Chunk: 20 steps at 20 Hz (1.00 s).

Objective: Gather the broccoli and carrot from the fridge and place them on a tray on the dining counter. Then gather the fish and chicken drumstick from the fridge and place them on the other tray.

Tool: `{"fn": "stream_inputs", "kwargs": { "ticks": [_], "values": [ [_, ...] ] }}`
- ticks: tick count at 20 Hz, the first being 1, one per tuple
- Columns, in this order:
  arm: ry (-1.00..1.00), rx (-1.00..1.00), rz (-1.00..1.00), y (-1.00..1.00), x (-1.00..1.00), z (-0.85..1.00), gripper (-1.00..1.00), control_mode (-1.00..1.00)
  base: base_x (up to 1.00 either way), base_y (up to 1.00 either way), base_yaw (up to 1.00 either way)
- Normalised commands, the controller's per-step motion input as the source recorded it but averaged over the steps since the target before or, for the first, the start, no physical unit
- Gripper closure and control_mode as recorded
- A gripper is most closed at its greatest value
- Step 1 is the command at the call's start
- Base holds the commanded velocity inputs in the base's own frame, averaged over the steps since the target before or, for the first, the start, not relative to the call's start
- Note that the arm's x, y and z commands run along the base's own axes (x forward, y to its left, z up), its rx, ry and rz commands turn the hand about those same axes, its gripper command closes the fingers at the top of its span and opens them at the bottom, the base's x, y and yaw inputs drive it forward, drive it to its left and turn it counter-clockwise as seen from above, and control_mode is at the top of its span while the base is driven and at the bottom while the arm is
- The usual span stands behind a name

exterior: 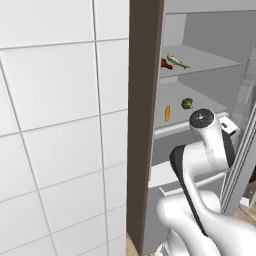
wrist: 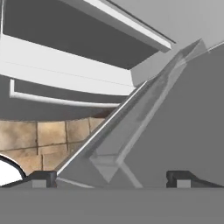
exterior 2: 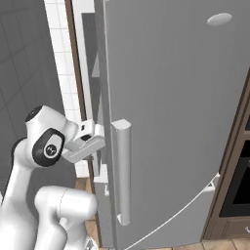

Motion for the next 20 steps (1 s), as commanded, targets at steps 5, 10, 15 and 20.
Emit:
{"fn": "stream_inputs", "kwargs": {
  "ticks": [5, 10, 15, 20],
  "values": [
    [0.08, 0.00, -0.04, -1.00, -0.05, 0.00, -1.00, -1.00, 0.00, 0.00, 0.00],
    [0.07, 0.05, -0.02, -1.00, -0.04, 0.00, -1.00, -1.00, 0.00, 0.00, 0.00],
    [0.07, 0.04, -0.01, -1.00, -0.01, 0.00, -1.00, -1.00, 0.00, 0.00, 0.00],
    [0.01, 0.04, 0.00, -1.00, 0.00, 0.02, -1.00, -1.00, 0.00, 0.00, 0.00]
  ]
}}
